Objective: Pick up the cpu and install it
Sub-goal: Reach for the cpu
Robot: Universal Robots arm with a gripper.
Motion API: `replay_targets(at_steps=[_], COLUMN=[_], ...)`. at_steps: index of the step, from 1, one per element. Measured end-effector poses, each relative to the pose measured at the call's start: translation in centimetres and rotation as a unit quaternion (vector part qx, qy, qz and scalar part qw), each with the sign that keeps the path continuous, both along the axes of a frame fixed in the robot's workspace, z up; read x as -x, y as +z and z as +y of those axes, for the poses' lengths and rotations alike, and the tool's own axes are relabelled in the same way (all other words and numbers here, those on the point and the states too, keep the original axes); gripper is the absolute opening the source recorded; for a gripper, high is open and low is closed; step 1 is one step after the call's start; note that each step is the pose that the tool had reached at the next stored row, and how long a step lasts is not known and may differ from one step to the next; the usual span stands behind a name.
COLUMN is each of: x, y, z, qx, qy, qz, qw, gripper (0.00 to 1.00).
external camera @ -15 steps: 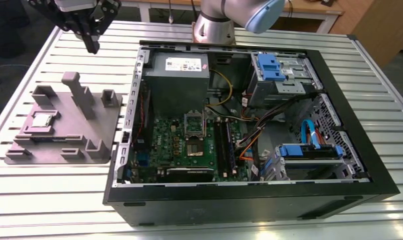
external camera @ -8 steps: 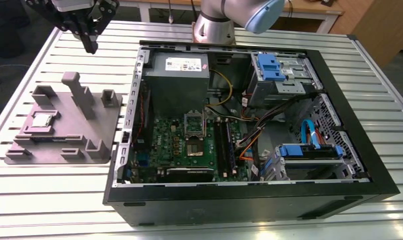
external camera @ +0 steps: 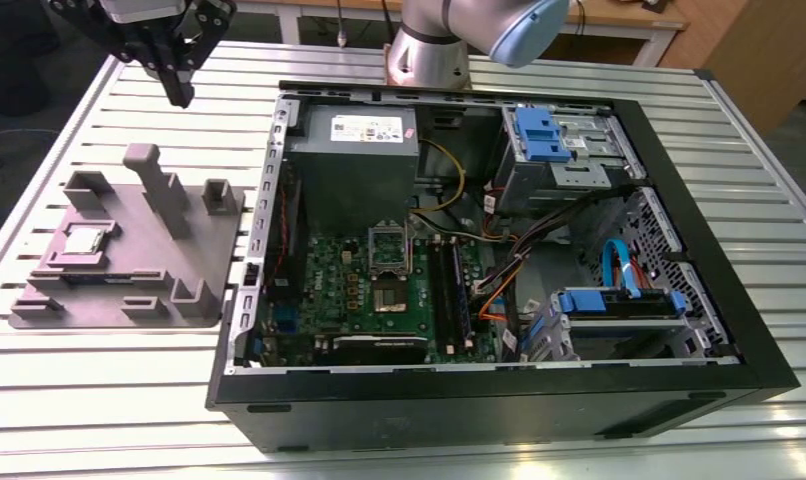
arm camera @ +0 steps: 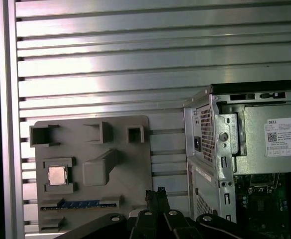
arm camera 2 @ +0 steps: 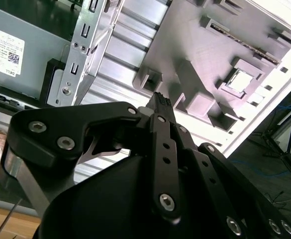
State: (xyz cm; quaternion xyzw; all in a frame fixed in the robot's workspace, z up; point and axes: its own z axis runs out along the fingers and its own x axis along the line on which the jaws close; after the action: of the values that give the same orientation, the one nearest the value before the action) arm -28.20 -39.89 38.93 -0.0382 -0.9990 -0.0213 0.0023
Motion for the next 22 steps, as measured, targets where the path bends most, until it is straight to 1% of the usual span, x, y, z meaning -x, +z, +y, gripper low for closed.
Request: replay_targets(at_steps=[11,22], x=[0.39,0.56], y=[0.0,0.0], z=[0.0,0.0], qx=[0.0,0.0], qy=[0.0,0.0], qz=[0.0,0.0], qw=[1.0,1.0], gripper=[0.1,0.1])
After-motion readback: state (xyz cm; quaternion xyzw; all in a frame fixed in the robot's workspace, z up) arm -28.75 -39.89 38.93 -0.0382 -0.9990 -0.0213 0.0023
